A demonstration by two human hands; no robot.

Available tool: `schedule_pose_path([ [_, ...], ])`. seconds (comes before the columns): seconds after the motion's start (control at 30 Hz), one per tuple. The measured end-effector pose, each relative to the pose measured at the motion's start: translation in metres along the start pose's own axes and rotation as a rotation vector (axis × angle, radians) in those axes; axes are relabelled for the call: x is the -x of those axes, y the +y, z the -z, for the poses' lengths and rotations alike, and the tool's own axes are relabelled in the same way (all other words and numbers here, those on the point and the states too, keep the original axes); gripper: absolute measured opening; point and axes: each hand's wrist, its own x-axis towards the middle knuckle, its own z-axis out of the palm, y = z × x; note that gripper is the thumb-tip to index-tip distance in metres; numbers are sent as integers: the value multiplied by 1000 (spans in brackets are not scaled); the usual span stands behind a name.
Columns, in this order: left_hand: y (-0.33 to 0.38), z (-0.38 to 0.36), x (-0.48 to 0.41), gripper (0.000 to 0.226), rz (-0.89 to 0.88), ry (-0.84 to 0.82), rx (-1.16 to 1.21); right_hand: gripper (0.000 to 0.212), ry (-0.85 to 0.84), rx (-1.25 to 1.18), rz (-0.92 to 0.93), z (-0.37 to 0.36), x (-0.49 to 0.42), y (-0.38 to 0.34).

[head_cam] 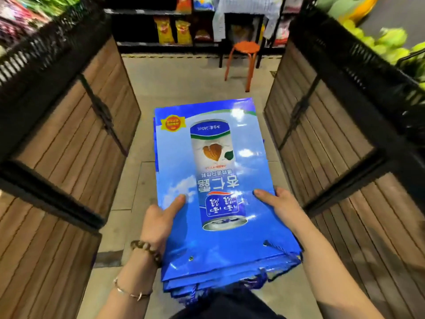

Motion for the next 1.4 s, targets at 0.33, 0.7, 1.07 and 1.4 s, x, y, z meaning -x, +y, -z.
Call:
schedule_pose_path([
  [0.33,115,-116,-200,9,7,-64,33,3,81,-69,8,28,-210,-111],
  [0.7,224,-209,-436,4,-23,-130,60,17,151,-9,8,26,-449,-216],
  [1.07,352,-301,-664,4,-76,-175,-43,26,203,-54,-21,24,-685,-327],
  [1.4,447,-410,-875,20,-23,-67,-51,19,91,-149,-49,46,-936,-430],
])
